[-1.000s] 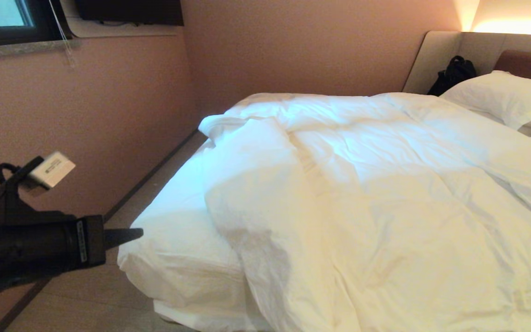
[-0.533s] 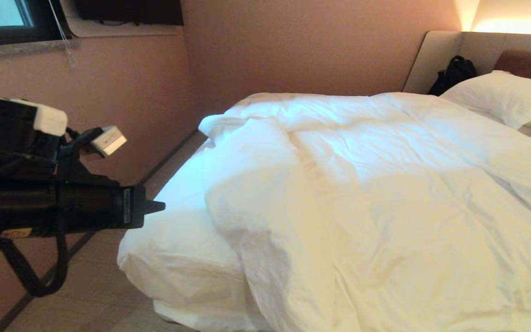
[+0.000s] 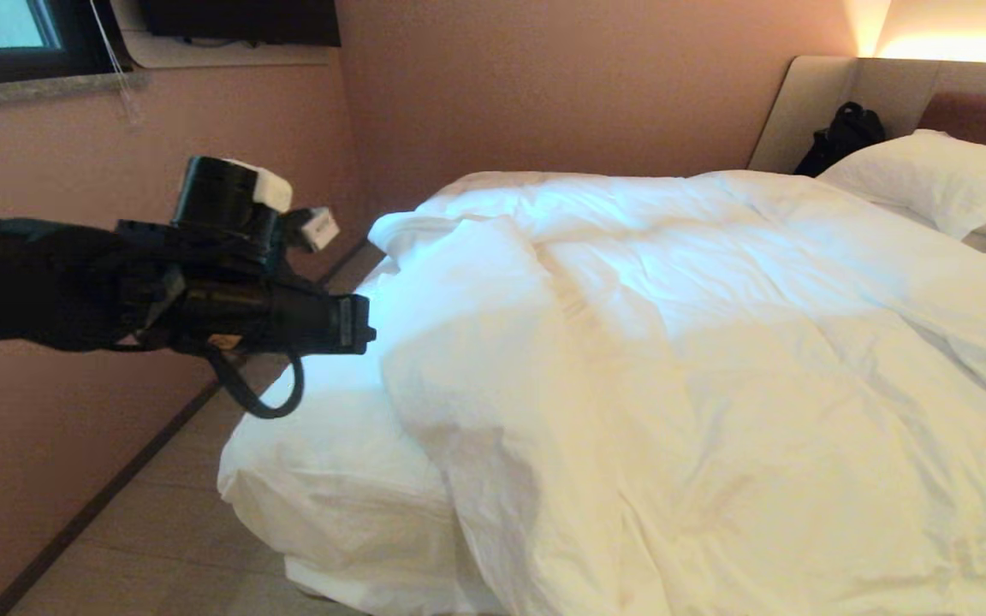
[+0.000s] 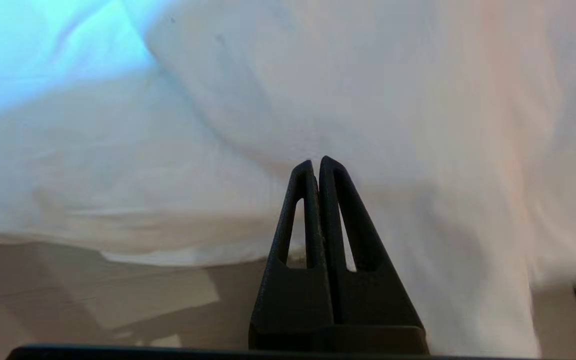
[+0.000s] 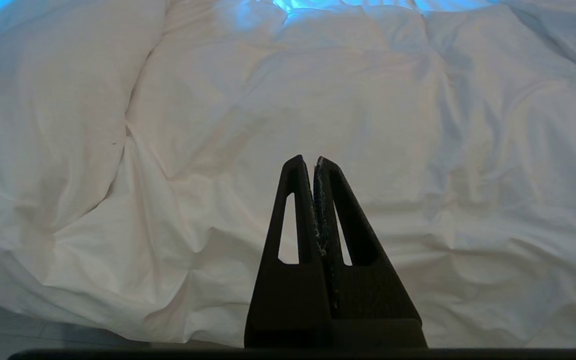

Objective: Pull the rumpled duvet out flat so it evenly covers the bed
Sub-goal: Flatten the corners of the folded blanket

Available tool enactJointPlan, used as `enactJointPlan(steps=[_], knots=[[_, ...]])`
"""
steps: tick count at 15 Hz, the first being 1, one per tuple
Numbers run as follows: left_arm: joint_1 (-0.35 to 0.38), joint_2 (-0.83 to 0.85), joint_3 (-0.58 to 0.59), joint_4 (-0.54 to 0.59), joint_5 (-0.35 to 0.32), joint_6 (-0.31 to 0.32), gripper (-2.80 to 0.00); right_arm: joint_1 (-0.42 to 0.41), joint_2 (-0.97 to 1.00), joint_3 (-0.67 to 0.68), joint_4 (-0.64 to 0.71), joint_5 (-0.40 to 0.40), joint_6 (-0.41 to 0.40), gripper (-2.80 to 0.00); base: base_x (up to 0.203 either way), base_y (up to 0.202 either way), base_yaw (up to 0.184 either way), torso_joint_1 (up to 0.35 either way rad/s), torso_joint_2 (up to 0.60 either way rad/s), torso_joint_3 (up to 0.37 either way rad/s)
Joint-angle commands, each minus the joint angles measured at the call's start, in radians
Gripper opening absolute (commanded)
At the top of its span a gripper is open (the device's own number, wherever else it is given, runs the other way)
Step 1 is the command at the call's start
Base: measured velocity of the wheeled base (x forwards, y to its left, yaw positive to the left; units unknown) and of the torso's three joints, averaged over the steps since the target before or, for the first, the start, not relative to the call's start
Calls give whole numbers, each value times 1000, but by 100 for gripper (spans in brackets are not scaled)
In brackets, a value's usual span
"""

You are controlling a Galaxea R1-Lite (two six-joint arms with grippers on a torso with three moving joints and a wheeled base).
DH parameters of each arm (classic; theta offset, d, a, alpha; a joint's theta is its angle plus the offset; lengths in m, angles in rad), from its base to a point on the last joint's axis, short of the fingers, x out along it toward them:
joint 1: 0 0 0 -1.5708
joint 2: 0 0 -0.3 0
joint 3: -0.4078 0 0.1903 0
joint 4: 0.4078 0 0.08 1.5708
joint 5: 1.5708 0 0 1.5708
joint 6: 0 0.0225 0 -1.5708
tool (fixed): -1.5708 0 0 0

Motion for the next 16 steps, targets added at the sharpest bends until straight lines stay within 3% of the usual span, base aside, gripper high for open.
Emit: enactJointPlan(steps=[1,3,5,10,16], knots=[[-35,175,-133,15,89,-41,-280,0,0,0,1,0,0,-280,0,0,0,0,0,0],[-75,260,-259,120,206,-79,-280,-1,0,0,1,0,0,-280,0,0,0,0,0,0],[-152,303,-307,212,245,-165,-280,0,0,0,1,0,0,-280,0,0,0,0,0,0],[-276,355,-307,225,264,-289,-280,0,0,0,1,0,0,-280,0,0,0,0,0,0],[-345,366,-255,191,283,-301,-280,0,0,0,1,0,0,-280,0,0,0,0,0,0]])
